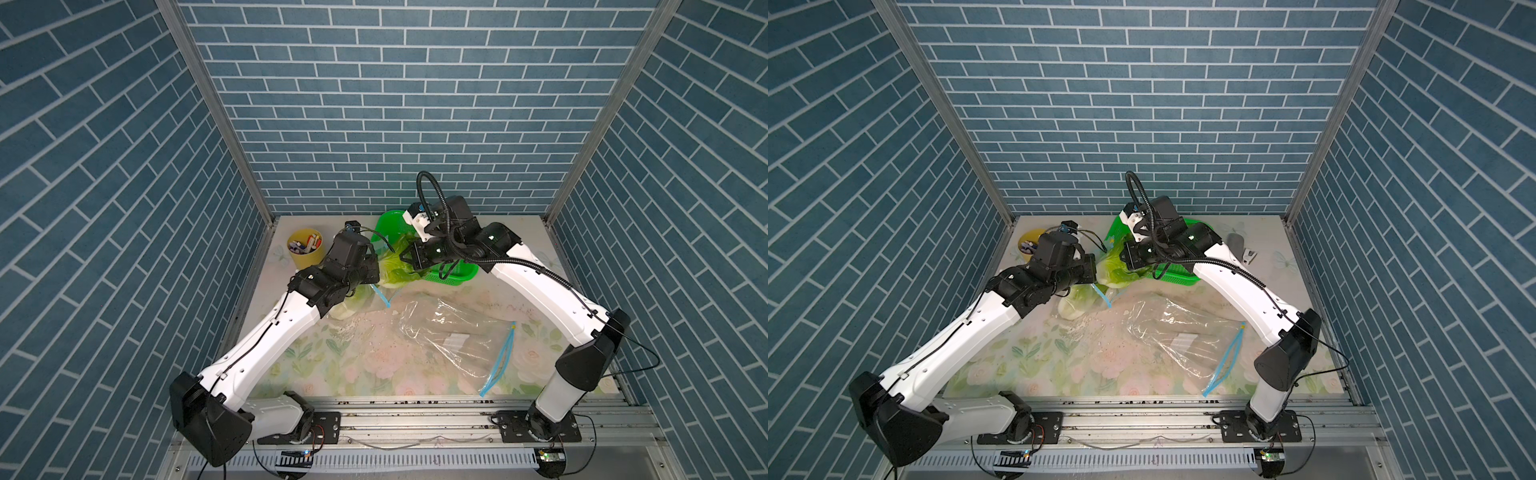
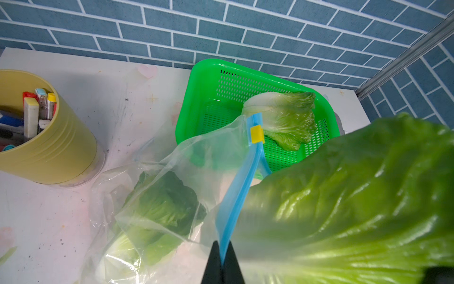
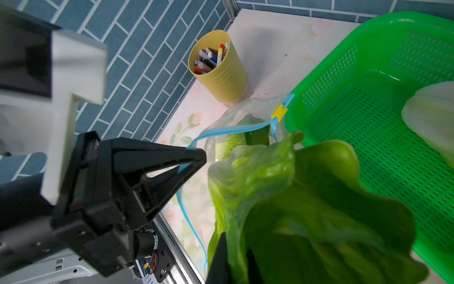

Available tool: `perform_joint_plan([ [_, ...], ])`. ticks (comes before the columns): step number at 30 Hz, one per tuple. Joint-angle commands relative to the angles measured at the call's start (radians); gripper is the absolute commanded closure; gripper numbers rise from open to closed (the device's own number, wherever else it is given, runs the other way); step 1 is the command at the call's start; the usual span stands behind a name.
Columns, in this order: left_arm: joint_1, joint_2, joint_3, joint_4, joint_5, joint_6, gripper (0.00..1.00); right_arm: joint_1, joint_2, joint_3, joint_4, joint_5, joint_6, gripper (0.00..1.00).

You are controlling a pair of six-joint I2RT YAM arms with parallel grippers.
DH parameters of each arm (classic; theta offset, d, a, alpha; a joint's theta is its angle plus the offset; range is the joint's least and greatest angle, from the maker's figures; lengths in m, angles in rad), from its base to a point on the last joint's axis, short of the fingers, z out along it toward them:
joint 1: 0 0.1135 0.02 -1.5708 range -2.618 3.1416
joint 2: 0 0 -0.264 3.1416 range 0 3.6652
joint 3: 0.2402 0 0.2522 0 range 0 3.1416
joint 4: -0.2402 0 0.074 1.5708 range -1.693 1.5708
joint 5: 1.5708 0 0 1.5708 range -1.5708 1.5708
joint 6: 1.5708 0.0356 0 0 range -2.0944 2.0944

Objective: Put the chinese cabbages into a zipper bag and zip it
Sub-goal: Place the Chinese cabbage in the zipper food storage bag.

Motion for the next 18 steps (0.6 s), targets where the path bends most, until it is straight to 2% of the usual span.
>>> perform_joint_plan([
  [1,-0.002,-0.002,0.029,0.012,-0.014,-0.011,1.0,0.011,0.047,0.03,0.011,-0.026,0.009,1.0],
  [9,-0.001,-0.011,0.028,0.022,-0.033,-0.021,1.0,0.013,0.07,-0.01,0.108,-0.133,0.078,1.0],
  [15,-0.002,-0.027,0.005,0.053,-0.044,-0.049,1.0,0.013,0.12,-0.009,0.147,-0.166,0.121,1.0],
  [18,-0.002,-0.033,-0.002,0.053,-0.06,-0.054,1.0,0.013,0.129,-0.015,0.17,-0.2,0.136,0.94],
])
